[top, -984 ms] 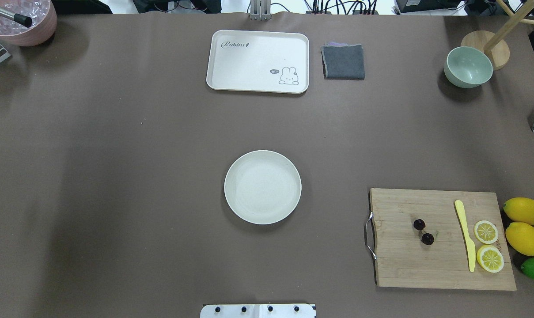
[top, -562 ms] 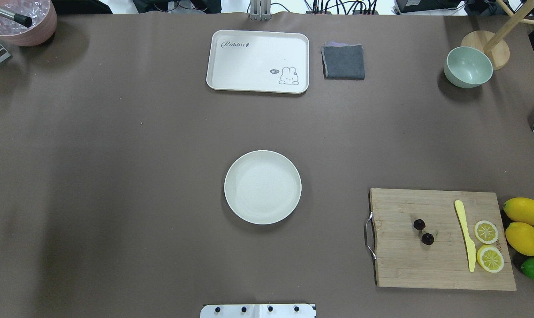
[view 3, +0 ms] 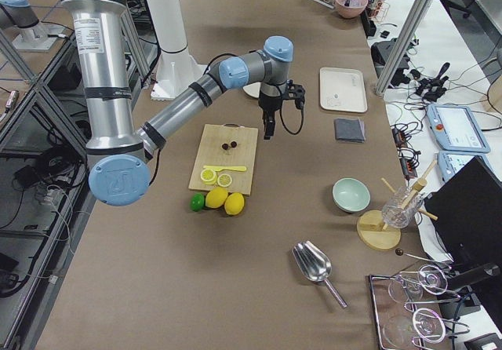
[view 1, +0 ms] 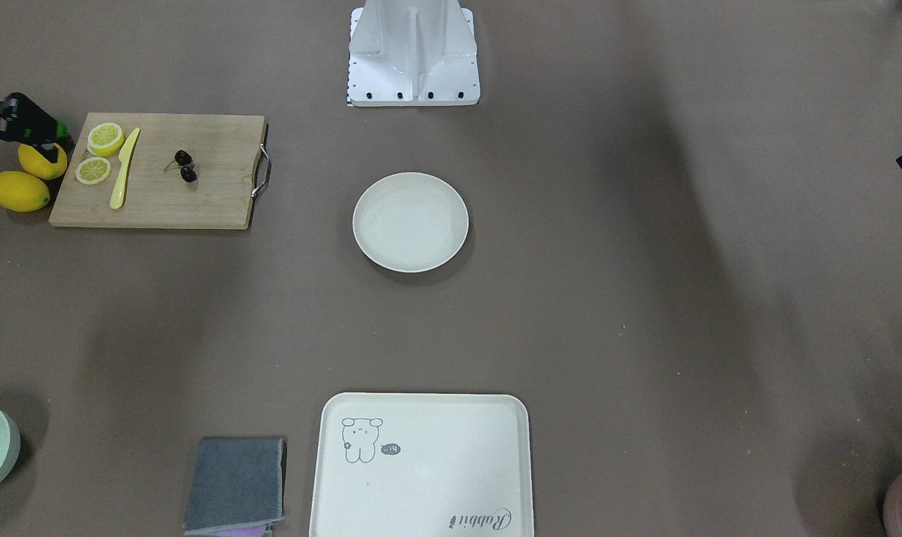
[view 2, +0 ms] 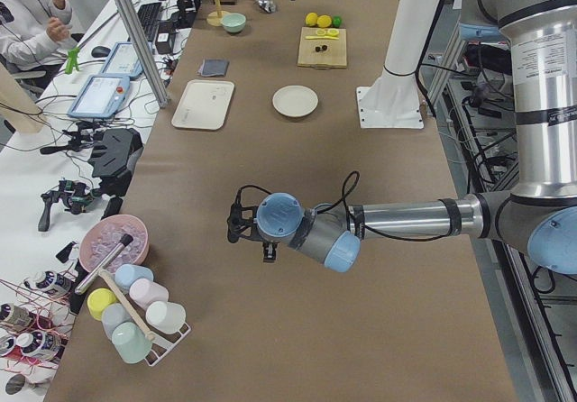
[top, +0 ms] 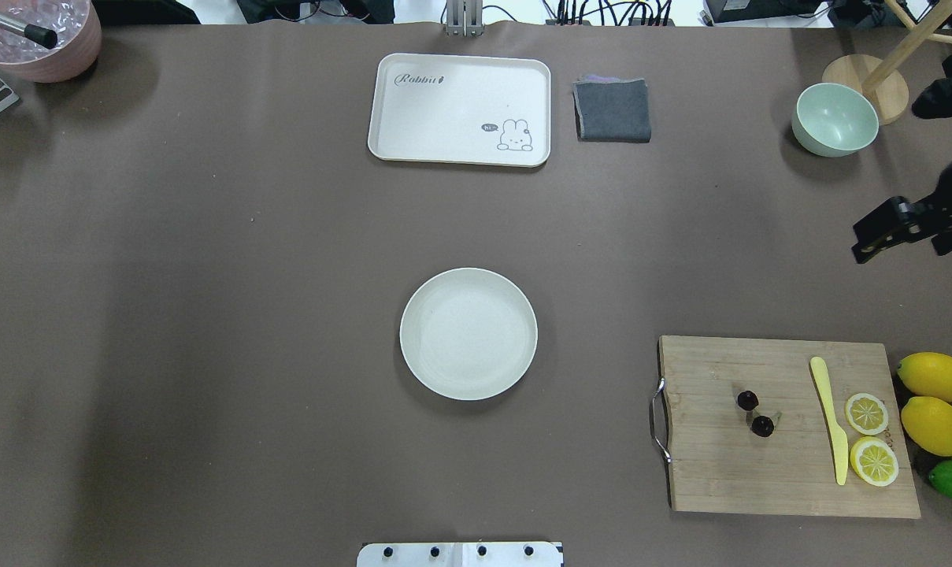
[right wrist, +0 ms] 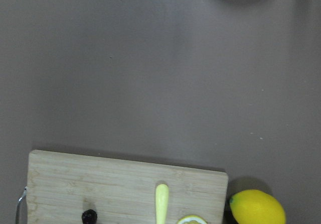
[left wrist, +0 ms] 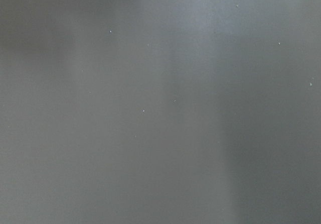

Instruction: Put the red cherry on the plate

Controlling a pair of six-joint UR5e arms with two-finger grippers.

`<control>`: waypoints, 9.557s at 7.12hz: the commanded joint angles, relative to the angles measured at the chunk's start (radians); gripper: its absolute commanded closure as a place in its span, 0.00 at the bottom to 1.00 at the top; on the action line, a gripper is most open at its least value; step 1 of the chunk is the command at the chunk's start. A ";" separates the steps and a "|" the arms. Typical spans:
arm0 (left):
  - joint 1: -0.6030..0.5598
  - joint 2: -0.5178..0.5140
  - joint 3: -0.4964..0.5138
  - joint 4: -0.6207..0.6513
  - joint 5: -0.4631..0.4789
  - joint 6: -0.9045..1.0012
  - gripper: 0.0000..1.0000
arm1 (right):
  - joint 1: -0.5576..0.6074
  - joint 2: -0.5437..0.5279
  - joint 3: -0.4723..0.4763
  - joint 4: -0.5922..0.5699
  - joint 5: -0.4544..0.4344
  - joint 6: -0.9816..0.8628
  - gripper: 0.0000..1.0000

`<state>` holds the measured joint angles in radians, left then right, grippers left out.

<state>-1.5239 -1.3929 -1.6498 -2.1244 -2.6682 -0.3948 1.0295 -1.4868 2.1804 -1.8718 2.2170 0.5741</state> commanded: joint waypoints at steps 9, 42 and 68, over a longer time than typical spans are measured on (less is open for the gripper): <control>0.002 0.000 -0.011 0.003 0.013 0.005 0.03 | -0.486 -0.242 -0.137 0.649 -0.318 0.475 0.09; 0.013 0.005 -0.004 0.006 0.073 0.004 0.03 | -0.588 0.761 -0.434 -0.129 -0.345 0.655 1.00; 0.024 -0.010 -0.110 0.222 -0.021 0.073 0.03 | 0.248 -0.037 -0.044 -0.129 0.039 -0.381 0.00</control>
<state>-1.5091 -1.3794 -1.6808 -2.0189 -2.6790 -0.3222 1.1926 -1.4477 2.1284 -2.0069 2.2198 0.3045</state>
